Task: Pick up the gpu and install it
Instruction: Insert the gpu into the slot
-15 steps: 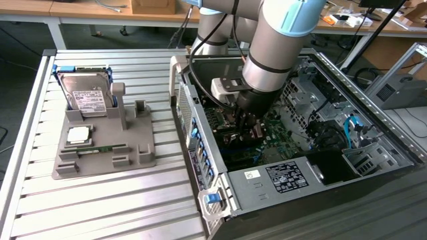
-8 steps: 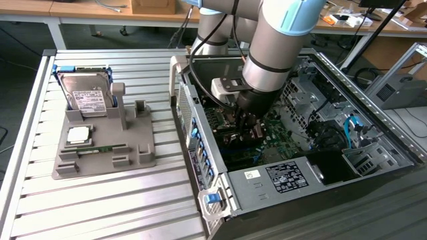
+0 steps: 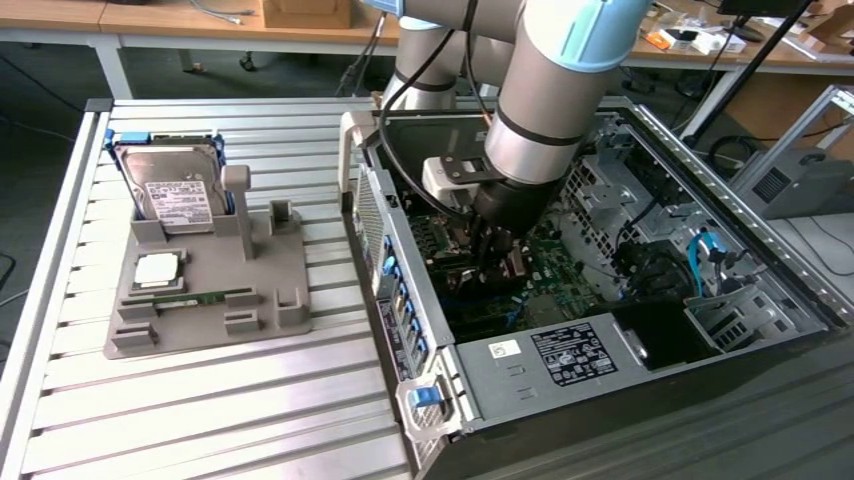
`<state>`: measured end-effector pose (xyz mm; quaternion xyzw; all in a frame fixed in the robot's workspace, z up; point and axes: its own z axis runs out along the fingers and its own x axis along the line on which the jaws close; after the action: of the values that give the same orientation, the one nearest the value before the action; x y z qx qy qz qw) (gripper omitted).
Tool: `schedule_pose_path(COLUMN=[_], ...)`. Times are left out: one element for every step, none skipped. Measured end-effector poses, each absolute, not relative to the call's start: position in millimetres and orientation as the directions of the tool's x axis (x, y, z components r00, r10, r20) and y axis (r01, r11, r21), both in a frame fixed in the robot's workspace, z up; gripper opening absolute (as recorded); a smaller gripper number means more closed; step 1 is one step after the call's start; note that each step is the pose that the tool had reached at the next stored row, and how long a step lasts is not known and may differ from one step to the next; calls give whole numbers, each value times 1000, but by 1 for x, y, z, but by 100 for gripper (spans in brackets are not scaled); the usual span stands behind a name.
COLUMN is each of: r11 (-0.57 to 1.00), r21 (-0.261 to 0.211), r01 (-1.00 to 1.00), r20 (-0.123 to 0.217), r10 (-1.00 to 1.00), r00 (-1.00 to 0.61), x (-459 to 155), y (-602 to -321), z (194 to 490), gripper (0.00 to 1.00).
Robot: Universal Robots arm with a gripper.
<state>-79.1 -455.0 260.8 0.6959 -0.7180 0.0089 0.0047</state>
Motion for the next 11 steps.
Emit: schedule_pose_path(r11=[31,31,31,31,31,31,31,31,31,31,31], r21=[-6,-6,-6,-6,-6,-6,-6,-6,-6,-6,-6], r01=[-999,-999,-999,-999,-999,-999,-999,-999,-999,-999,-999], r20=[19,19,19,19,19,19,19,19,19,19,19], r10=[-999,-999,-999,-999,-999,-999,-999,-999,-999,-999,-999], r00=[-31,-31,-31,-31,-31,-31,-31,-31,-31,-31,-31], x=[-79,-79,-79,-79,-79,-79,-79,-79,-79,-79,-79], y=[-455,-455,-455,-455,-455,-455,-455,-455,-455,-455,-455], z=[261,260,260,260,260,260,260,260,260,260,260], gripper=[27,27,27,27,27,27,27,27,27,33,33])
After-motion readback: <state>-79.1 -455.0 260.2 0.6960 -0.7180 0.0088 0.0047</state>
